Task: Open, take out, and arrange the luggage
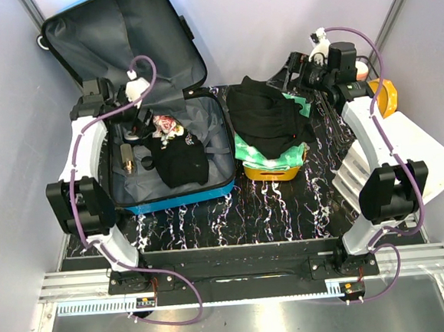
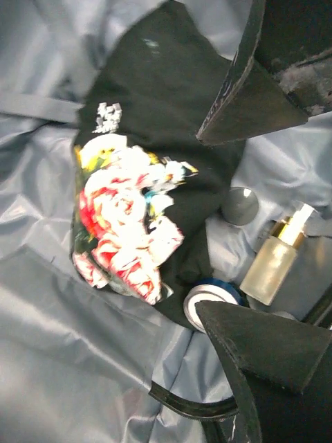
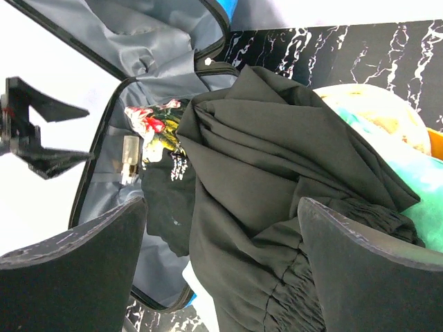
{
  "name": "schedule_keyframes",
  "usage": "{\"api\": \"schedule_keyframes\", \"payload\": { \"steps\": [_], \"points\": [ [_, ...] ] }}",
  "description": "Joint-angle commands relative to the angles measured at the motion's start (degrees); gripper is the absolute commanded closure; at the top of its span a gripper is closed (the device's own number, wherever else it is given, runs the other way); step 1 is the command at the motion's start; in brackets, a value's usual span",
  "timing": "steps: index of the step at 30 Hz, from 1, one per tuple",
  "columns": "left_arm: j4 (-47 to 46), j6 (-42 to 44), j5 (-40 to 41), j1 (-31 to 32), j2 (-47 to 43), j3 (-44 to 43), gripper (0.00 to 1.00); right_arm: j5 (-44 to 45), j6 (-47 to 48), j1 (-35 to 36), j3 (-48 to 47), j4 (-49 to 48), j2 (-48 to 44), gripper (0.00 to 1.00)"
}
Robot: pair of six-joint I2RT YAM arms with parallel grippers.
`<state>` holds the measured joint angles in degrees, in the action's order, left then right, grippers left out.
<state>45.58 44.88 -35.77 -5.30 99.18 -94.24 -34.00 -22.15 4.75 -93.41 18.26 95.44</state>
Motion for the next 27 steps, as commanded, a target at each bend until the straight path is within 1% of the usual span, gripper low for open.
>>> {"api": "schedule_keyframes", "payload": {
  "steps": [1,2,5,8,10,15,17,21,27],
  "points": [
    [-10.7,-23.9,3.9,-0.2,5.6,-2.4,0.01,-0.9,2.9,1.4,-2.7,-2.4,-0.1,0.00],
    [-13.2,-29.2,6.5,-0.1,6.3,-2.3,0.01,-0.9,3.3,1.8,-2.7,-2.4,-0.1,0.01],
    [-16.3,-37.0,11.2,-0.5,9.2,-2.4,0.02,-0.6,3.9,2.4,-2.9,-2.4,0.1,0.00],
    [-18.5,-40.4,13.2,-0.7,12.0,-2.1,0.02,-0.5,3.7,2.5,-3.2,-2.4,0.4,0.00],
    [-18.3,-40.9,13.4,-0.6,14.7,-3.1,0.02,-0.5,3.6,2.5,-3.5,-2.4,0.7,0.00],
    [-13.5,-46.6,19.4,-0.7,21.5,-7.2,0.01,-0.1,3.5,2.6,-4.9,-2.1,1.7,0.00],
    [-13.3,-47.8,17.9,-0.5,22.2,-6.6,0.01,0.2,3.4,2.6,-5.0,-2.1,2.0,0.00],
    [-15.3,-47.1,18.5,1.4,24.1,-4.4,0.01,0.3,3.3,2.9,-5.6,-2.0,2.6,0.00],
    [-14.7,-45.4,16.7,3.8,28.0,-7.4,0.01,0.5,3.3,3.4,-7.4,-1.7,3.8,0.00]
  ]
}}
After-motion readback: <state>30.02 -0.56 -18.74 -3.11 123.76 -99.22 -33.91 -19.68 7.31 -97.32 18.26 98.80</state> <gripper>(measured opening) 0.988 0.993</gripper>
